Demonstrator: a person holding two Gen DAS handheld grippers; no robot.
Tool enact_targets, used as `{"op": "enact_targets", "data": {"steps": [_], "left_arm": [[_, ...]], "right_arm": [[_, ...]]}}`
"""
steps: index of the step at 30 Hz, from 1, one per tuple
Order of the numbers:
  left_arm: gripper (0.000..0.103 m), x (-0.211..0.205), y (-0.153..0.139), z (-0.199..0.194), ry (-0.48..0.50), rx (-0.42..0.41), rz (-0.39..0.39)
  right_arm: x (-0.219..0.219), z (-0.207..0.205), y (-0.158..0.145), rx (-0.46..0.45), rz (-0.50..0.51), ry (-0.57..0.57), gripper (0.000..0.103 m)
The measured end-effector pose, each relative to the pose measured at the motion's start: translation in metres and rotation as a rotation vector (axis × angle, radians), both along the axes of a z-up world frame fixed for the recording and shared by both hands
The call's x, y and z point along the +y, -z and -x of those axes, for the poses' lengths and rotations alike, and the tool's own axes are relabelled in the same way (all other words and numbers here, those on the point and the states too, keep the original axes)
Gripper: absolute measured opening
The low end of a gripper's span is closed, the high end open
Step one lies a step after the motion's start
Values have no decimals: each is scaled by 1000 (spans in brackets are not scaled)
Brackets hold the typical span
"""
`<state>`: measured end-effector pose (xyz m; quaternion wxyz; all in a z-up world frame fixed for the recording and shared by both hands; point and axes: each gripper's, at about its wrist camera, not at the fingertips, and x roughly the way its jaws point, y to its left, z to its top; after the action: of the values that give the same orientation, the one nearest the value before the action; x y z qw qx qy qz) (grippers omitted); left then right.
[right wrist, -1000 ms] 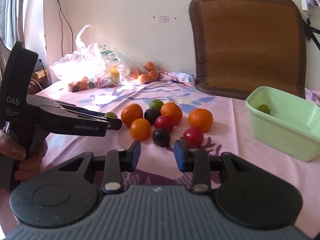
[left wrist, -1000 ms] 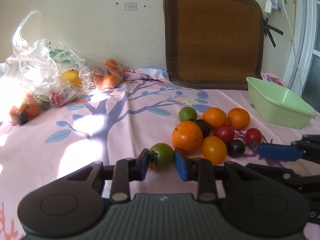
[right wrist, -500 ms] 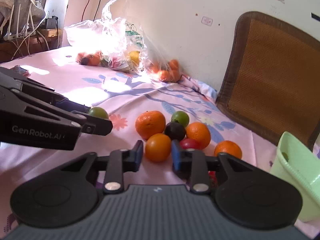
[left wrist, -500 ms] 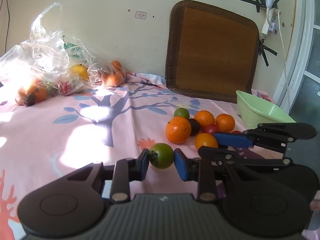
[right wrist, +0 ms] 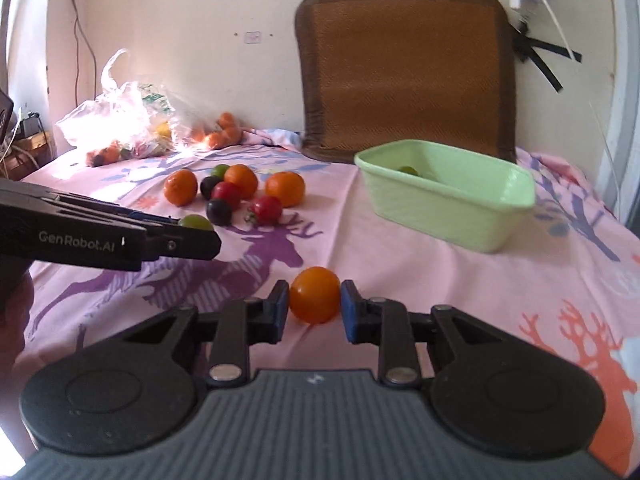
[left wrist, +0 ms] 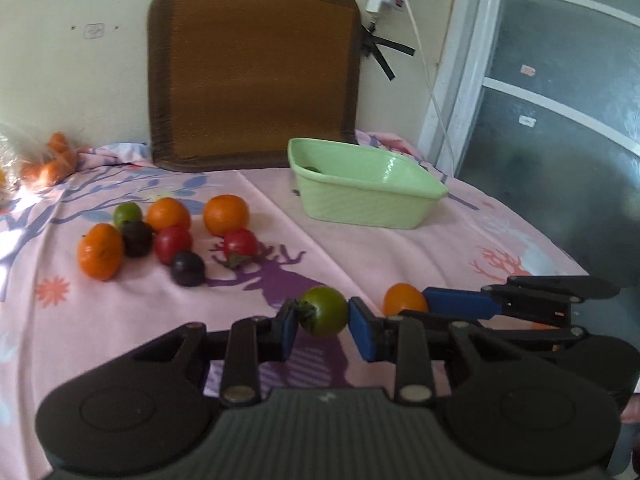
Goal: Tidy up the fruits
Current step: 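Carry both tomatoes over the green basket and release them inside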
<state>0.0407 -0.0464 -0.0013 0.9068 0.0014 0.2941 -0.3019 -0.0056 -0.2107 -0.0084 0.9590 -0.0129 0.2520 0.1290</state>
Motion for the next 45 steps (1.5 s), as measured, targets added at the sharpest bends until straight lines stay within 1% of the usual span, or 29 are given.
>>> {"op": "enact_targets", "data": {"steps": [1,2,3,6,11,13,14,16,18,20,23,25,26,29,32,34,36,37,38,39,42,45], "left_arm": [[27,-6,2,1,0,0,-22],[27,-12,5,1,-16,-2,-58],[28,-13,7,2,-19,-4,-74],[30,-12,6,5,-33,-7,-89],[28,-13,4,5,-50,-13,-118],[28,-13,4,4,-49,-12,-117],[28,-13,2,3,-48,-8,-113],[28,-12,-5,-1,-41,-1,-78],[28,-15,-16,-10,-31,-14,-46],[28,-22,-30,-24,-25,-34,-29],[28,-42,-47,-52,-3,-58,10],[28,-61,-52,-73,4,-89,13],[28,-69,-52,-83,7,-91,12],[28,-91,-45,-110,6,-66,2],[28,-106,-39,-128,5,-41,-2],[28,-115,-36,-134,10,-39,-8],[29,-123,-33,-139,18,-37,-17],[30,-125,-33,-141,16,-32,-19],[31,-126,-33,-142,13,-25,-13],[34,-125,-33,-143,10,-19,-1],[34,-111,-42,-139,-21,-14,29],[34,-69,-57,-121,-73,-45,107]], "right_arm": [[-3,2,1,2,-14,3,31],[-5,3,2,0,-22,-1,31],[-4,4,3,-5,-18,-5,31],[-3,6,3,-13,-10,-15,31],[-9,2,7,0,-42,-33,32],[-10,-1,8,5,-47,-41,33],[-11,-2,9,8,-55,-45,33],[-13,-1,11,10,-67,-54,31],[-18,1,9,-9,-105,-51,30],[-26,3,3,-61,-142,-19,30],[-43,-4,-12,-148,-163,52,30],[-58,-16,-21,-203,-167,119,30],[-65,-24,-23,-217,-163,149,30],[-80,-50,-22,-223,-151,221,30],[-82,-70,-18,-213,-115,263,31],[-86,-76,-12,-202,-129,288,31],[-87,-80,-8,-180,-145,289,32],[-89,-81,-10,-184,-163,287,34],[-90,-81,-10,-193,-180,292,38],[-92,-81,-10,-192,-194,293,46],[-104,-81,-9,-189,-271,282,43],[-111,-78,-7,-194,-330,279,43]]}}
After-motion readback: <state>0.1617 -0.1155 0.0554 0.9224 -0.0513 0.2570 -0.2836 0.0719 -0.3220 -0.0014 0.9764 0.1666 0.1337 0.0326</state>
